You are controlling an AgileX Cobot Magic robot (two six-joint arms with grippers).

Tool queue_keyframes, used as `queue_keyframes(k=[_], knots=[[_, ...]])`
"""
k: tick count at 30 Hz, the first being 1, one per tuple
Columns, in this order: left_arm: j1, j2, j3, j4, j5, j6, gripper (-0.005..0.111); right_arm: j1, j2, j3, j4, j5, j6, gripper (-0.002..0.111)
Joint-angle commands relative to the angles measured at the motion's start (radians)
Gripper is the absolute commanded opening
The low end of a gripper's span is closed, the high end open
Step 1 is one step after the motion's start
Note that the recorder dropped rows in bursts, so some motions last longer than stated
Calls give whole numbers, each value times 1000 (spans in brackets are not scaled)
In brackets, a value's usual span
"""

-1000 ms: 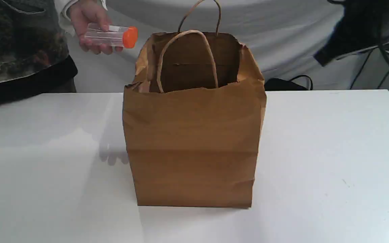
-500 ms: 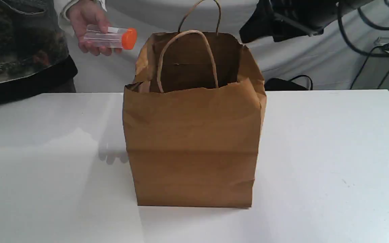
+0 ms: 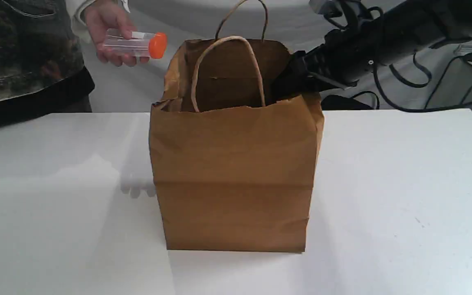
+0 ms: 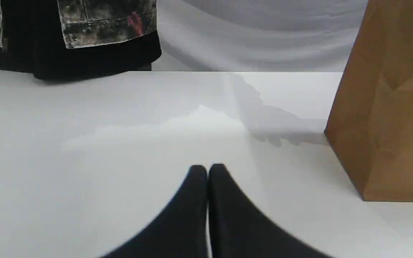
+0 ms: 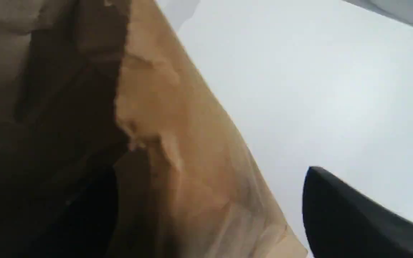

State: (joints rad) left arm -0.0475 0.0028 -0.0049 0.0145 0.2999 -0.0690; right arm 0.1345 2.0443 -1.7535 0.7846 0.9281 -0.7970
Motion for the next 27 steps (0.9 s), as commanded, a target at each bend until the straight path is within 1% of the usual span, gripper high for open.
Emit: queue_keyframes(k=[1,4,6,11,14,17,19,20,21,22,27], knots=[[-4,-3,5,-5,-7,-1,0,-5,3,-5,23,34,-18,62],[-4,-3,5,-5,-7,-1,0,-5,3,-5,23,34,-18,50],[-4,-3,5,-5,-7,-1,0,-5,3,-5,23,34,-18,40],[-4,-3,5,-1,-7,-1,0,-5,3,-5,23,30,-18,21],[-4,-3,5,64,-9,25,0,-5,3,-5,23,28,-18,12],[-4,-3,5,75,-9,25,0,-5,3,-5,23,27,-20,1],[-4,-3,5,88,-14,33,0,-5,3,-5,23,27,-29,0],[-4,-3,5,128,-28,55,0,-5,3,-5,23,27,-39,0],[-4,-3,5,161,-69,55,0,-5,3,-5,23,27,-39,0],[-4,-3,5,164,-97,55,0,-5,3,-5,23,25,-40,0],[-4,-3,5,62,-402,39,0,-5,3,-5,23,24,-40,0]])
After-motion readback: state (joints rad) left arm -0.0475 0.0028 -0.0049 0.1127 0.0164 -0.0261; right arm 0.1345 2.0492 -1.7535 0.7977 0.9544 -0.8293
